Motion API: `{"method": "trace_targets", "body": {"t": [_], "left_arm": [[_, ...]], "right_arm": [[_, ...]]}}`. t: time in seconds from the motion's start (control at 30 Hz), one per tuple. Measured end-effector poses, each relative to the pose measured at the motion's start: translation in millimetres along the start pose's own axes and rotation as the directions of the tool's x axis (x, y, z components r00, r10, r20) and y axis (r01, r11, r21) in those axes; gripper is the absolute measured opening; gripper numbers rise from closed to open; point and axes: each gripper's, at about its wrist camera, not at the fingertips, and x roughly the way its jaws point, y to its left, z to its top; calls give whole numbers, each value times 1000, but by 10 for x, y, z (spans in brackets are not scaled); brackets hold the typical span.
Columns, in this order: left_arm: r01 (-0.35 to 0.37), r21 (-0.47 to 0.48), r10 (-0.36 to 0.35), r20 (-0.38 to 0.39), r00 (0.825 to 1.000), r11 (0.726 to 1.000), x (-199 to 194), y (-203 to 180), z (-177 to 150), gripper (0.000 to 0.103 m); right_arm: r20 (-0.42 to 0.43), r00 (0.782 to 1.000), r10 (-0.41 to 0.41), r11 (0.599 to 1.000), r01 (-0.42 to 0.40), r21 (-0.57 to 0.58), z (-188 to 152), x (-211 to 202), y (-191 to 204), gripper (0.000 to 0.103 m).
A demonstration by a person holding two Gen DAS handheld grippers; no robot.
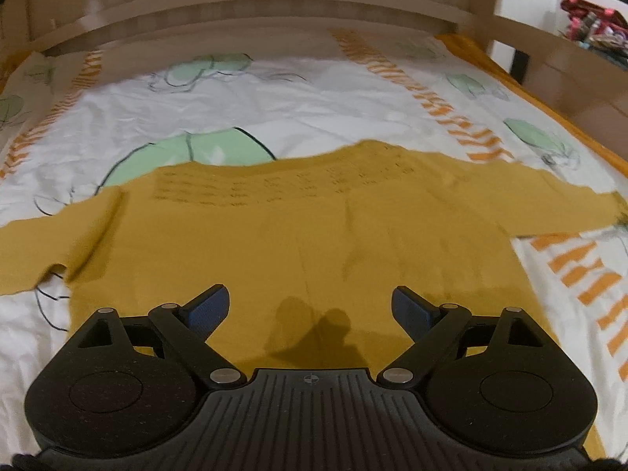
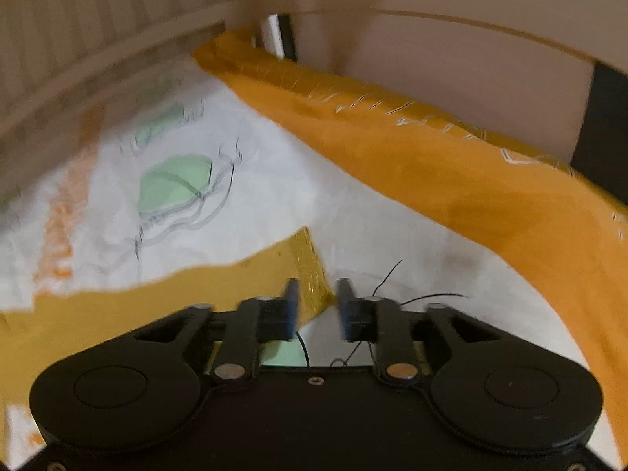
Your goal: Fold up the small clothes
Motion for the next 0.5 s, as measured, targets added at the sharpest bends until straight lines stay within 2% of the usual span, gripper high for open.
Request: {"method": "trace_targets", "body": {"t": [0.03, 0.2, 0.5], "left_arm": [[6, 7, -6, -5, 1000, 1000, 8, -31, -6, 90], [8, 22, -8, -21, 1000, 1000, -12, -68, -14, 90], [-14, 2, 14, -35, 999, 1000, -7, 36, -18, 90]], "right_arm": [[5, 1000, 27, 999, -28, 26, 9, 14, -41, 48], [4, 997, 79, 996, -79, 44, 62, 197, -44, 49], [-91, 995, 28, 999, -30, -20, 86, 571, 70, 55]]}}
